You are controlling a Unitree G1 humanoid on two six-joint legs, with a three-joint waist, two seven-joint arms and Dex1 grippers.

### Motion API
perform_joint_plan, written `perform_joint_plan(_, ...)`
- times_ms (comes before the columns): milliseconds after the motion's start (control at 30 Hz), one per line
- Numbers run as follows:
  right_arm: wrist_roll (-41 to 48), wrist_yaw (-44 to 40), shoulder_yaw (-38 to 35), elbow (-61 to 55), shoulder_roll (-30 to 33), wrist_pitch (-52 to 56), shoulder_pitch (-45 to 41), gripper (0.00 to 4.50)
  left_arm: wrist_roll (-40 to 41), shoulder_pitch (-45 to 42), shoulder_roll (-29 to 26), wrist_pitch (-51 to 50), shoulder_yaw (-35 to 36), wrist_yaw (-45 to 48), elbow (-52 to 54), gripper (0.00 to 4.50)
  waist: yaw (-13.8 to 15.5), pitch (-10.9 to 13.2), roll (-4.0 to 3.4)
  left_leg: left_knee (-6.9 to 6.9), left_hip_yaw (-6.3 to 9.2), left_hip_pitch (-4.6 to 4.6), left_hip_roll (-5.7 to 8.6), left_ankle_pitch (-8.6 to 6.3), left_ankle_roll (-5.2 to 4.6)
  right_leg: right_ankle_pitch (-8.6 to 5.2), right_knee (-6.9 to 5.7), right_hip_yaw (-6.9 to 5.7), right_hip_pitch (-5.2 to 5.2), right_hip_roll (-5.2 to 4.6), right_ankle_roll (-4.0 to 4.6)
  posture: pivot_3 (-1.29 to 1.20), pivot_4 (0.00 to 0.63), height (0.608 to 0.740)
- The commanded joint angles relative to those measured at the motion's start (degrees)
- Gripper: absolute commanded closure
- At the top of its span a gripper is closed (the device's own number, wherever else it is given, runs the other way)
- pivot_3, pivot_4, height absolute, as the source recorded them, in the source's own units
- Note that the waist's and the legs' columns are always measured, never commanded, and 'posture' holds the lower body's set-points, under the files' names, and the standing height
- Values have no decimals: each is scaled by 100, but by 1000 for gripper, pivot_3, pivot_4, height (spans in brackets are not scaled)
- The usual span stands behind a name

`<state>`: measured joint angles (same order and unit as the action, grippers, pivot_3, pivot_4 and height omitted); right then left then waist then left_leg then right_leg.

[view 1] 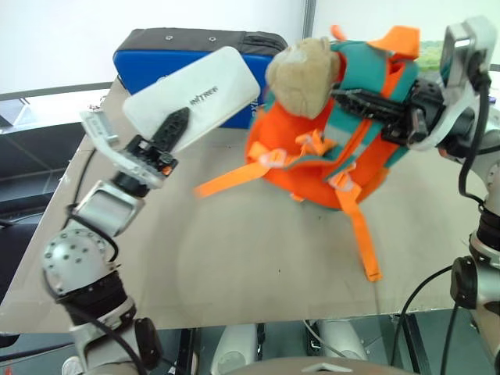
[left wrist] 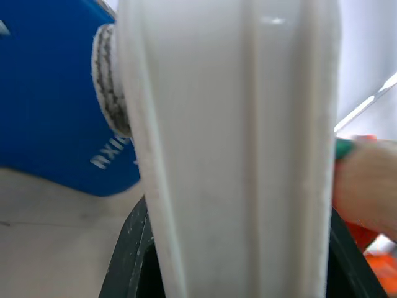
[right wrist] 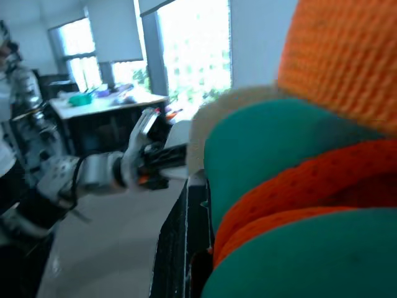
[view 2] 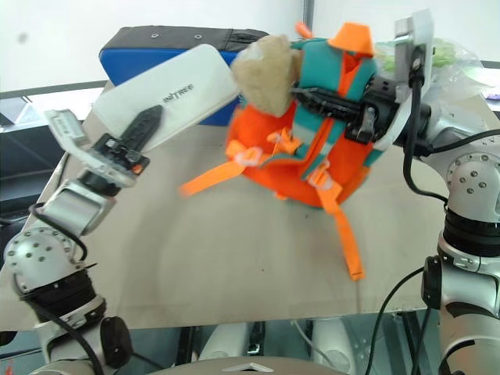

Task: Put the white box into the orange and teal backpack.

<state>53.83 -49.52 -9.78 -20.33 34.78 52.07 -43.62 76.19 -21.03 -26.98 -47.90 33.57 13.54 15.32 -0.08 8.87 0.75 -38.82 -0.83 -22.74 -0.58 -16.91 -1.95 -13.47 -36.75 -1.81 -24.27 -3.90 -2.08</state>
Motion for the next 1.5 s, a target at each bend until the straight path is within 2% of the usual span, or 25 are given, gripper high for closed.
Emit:
perform_joint_plan(33, -525, -51, 583, -386, 217, -201, 577, 4500, 16, 193, -402, 194, 178, 540, 464, 3384, 35, -3, 6, -1, 0, 0, 3, 0, 0, 0, 1, -1, 1, -2, 0, 0, 150, 740)
perform_joint_plan(167, -1201, -225, 1214, -508, 494, -618, 1190, 4500, 496, 716, -979, 15, 443, 1308, 595, 3384, 81, 4, 6, -9, -4, -1, 24, -4, -7, 3, -2, 6, 1, -14, -6, 0, 150, 740)
perform_joint_plan(333, -1135, -345, 1236, -540, 514, -655, 1337, 4500, 658, 1441, -1793, -269, 865, 2422, 537, 3384, 64, 9, 10, -30, -4, 17, 19, -3, -6, 16, -9, -3, 14, -3, -27, 0, 150, 740)
perform_joint_plan(467, -989, -91, 1084, -312, 309, -530, 1141, 4500, 647, 1854, -2331, -409, 1155, 3161, 408, 3384, 33, 13, 9, -29, -5, 41, 9, -3, -6, 16, -10, -1, 33, 11, -25, 0, 150, 740)
perform_joint_plan(600, -1098, 178, 994, 75, 186, -474, 825, 4500, 580, 2051, -2442, -331, 1388, 3502, 344, 3384, 31, 16, 4, -29, -10, 43, 7, -3, -6, 16, -11, 7, 33, 13, -25, 0, 150, 740)
perform_joint_plan(867, -1474, 103, 1165, 624, 238, -639, 463, 4500, 836, 2564, -2655, -575, 1994, 4079, 373, 3384, 14, 19, 5, -24, -9, 31, 8, -5, -7, 16, -6, 8, 23, 5, -25, 0, 150, 740)
perform_joint_plan(1033, -1832, 226, 1305, 1035, 139, -674, 177, 4500, 1165, 2463, -2708, -595, 2200, 3962, 336, 3384, -16, 19, 5, -24, -5, 32, 8, -5, -8, 16, -8, 12, 24, 2, -25, 0, 150, 740)
perform_joint_plan(1167, -1988, 223, 1297, 1144, 100, -668, 90, 4500, 1244, 2410, -2584, -497, 2000, 3777, 652, 3384, -19, 19, 5, -25, -6, 32, 8, -5, -8, 17, -8, 14, 25, -3, -25, 0, 150, 740)
perform_joint_plan(1233, -2027, 203, 1288, 1149, 83, -663, 64, 4500, 1052, 2426, -2487, -397, 1850, 3730, 846, 3384, -22, 19, 5, -25, -7, 32, 9, -5, -8, 17, -8, 16, 25, -5, -25, 0, 150, 740)
perform_joint_plan(1500, -1573, -20, 1143, 518, 163, -269, 224, 4500, -1556, 2187, -2069, 1175, 273, 3709, 1675, 3384, 11, 19, 4, -24, -7, 32, 13, -4, -7, 18, -8, 15, 28, -7, -24, 0, 150, 740)
